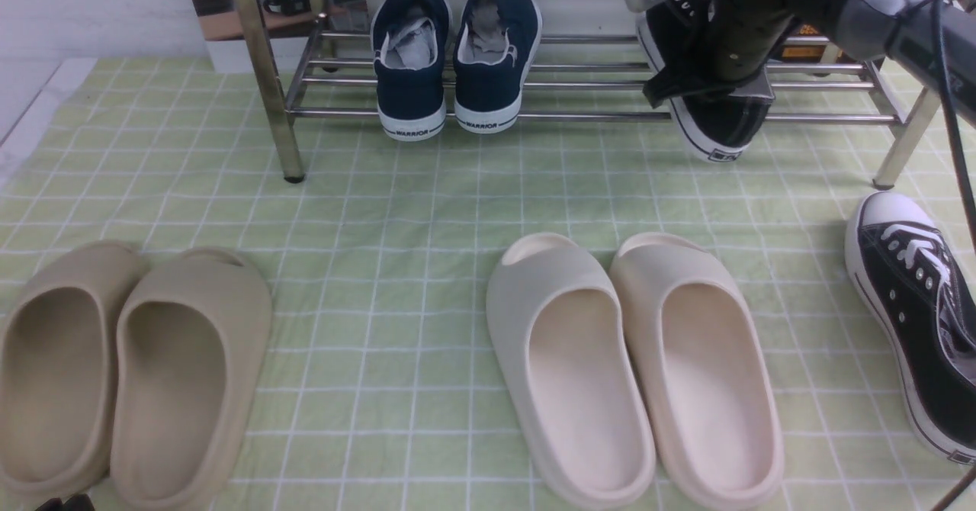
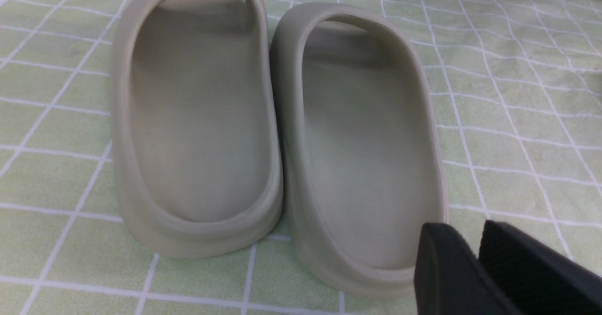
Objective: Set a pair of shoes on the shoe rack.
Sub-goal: Use the right arm to put a shoe into the shoe rack, then use the right arm to grab the shoe closest to it
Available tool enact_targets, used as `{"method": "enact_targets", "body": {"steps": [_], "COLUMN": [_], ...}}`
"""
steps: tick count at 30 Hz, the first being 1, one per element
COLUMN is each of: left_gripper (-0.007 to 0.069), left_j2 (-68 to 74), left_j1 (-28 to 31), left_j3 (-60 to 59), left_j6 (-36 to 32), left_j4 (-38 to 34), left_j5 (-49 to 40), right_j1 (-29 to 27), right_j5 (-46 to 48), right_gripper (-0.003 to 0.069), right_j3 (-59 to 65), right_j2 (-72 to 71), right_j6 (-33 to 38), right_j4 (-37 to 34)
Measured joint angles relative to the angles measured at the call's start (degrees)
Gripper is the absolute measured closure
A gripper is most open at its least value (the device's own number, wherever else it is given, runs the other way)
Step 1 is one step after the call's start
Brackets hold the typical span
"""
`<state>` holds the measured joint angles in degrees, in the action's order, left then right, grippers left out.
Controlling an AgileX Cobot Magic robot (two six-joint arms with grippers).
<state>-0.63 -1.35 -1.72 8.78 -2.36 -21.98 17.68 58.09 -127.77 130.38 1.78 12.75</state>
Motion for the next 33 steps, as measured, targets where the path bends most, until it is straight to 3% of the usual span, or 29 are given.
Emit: {"method": "enact_targets", "body": {"steps": [5, 10, 13, 17, 23, 33], "left_gripper": [0.0494, 0.0491, 0.0491, 0.0489, 0.0480, 0.0470], "left_j2": [0.0, 0.0, 0.0, 0.0, 0.0, 0.0], "left_j1": [0.0, 0.0, 0.0, 0.0, 0.0, 0.0], "left_j3": [0.0, 0.0, 0.0, 0.0, 0.0, 0.0], "left_j6": [0.0, 0.1, 0.1, 0.1, 0.2, 0.2], "left_j4": [0.0, 0.0, 0.0, 0.0, 0.0, 0.0], "left_j5": [0.0, 0.0, 0.0, -0.1, 0.0, 0.0], "right_j1": [0.0, 0.1, 0.1, 0.1, 0.1, 0.1], "right_j5": [-0.1, 7.1, 12.3, 13.2, 13.3, 13.2], "right_gripper": [0.0522, 0.0286, 0.0213, 0.0186, 0.0196, 0.0263], "right_j3": [-0.1, -0.5, -0.5, 0.8, 12.3, 49.1], "right_j2": [-1.0, -6.2, -8.8, -12.1, -23.0, -42.5], "right_j6": [0.0, 0.0, 0.0, 0.0, -0.6, -4.5], "right_j4": [0.0, 0.0, -0.2, -0.9, -7.0, -4.6]}}
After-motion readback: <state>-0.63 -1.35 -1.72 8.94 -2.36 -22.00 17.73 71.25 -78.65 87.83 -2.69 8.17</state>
